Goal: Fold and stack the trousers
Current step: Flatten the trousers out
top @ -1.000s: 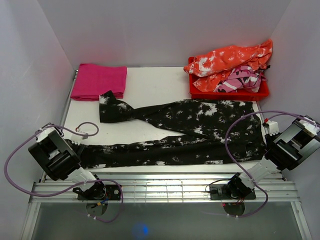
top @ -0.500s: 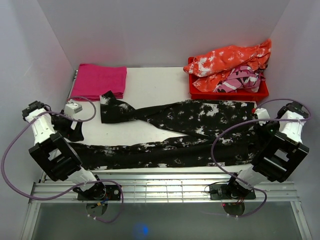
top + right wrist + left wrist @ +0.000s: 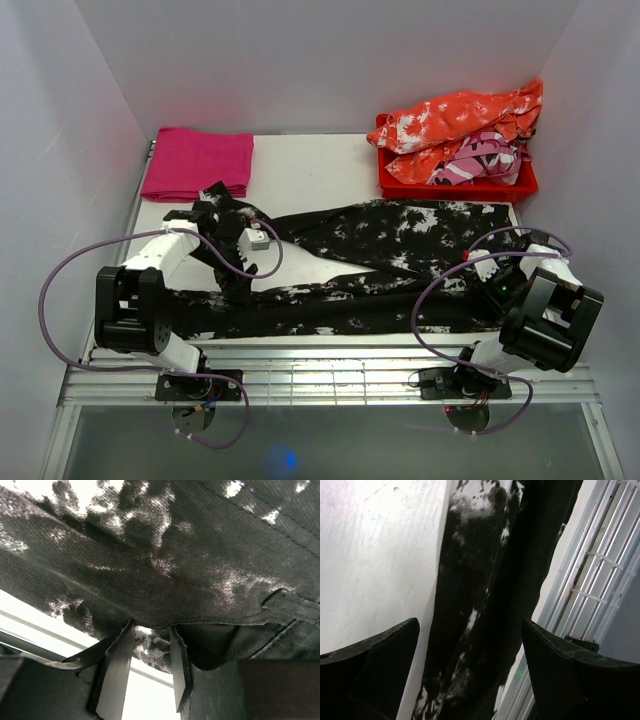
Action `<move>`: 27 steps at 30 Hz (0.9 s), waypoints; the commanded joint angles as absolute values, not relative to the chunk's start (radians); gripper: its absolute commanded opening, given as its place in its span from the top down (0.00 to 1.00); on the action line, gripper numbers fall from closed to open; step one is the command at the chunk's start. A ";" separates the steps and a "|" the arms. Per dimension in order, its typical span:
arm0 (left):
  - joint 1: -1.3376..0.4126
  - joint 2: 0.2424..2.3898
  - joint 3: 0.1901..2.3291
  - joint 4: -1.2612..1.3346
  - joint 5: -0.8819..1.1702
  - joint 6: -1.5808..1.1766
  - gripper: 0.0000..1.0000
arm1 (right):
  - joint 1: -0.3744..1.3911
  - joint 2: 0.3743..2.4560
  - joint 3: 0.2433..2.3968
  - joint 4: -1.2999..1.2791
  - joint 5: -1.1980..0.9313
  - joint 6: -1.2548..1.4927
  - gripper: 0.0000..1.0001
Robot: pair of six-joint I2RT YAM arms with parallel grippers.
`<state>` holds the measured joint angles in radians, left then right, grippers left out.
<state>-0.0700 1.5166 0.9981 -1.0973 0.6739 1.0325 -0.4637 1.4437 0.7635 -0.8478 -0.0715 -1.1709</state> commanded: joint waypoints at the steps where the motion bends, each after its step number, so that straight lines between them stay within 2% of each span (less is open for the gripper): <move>1: -0.135 1.526 0.962 -0.993 0.674 0.988 0.07 | -0.463 1.453 0.744 -0.779 -0.031 -1.163 0.60; 2: -0.143 1.532 0.957 -0.974 0.664 0.980 0.11 | -0.462 1.454 0.744 -0.776 -0.026 -1.163 0.60; 5: -0.153 1.569 0.956 -0.966 0.638 0.974 0.31 | -0.462 1.457 0.746 -0.764 -0.012 -1.163 0.60; 6: -0.152 1.580 0.954 -0.963 0.629 0.968 0.40 | -0.462 1.463 0.744 -0.761 -0.009 -1.164 0.60; 7: -0.153 1.588 0.954 -0.957 0.620 0.962 0.57 | -0.462 1.466 0.747 -0.758 -0.006 -1.164 0.60; 9: -0.149 1.577 0.937 -0.919 0.572 0.930 0.73 | -0.463 1.471 0.747 -0.749 -0.005 -1.173 0.60; 10: -0.143 1.554 0.933 -0.902 0.559 0.919 0.89 | -0.463 1.471 0.746 -0.746 -0.003 -1.178 0.60; 12: -0.109 1.536 0.931 -0.871 0.523 0.901 0.99 | -0.463 1.468 0.742 -0.733 0.038 -1.193 0.60; 18: 0.089 1.560 0.969 -0.871 0.447 0.920 1.00 | -0.463 1.454 0.707 -0.695 0.087 -1.238 0.60; 23: 0.135 1.595 0.937 -0.879 0.414 0.976 1.00 | -0.465 1.454 0.699 -0.684 0.095 -1.244 0.60; 24: 0.137 1.597 0.933 -0.882 0.422 0.976 0.77 | -0.465 1.453 0.701 -0.686 0.095 -1.246 0.60; 26: 0.135 1.594 0.956 -0.896 0.462 0.965 0.52 | -0.465 1.441 0.719 -0.716 0.078 -1.250 0.60; 27: 0.135 1.588 0.969 -0.900 0.475 0.960 0.46 | -0.465 1.433 0.733 -0.741 0.063 -1.255 0.59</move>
<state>0.1093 1.6032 0.9352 -0.9031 0.5255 0.9344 -0.4507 1.4265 0.7376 -0.7986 0.0120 -1.2064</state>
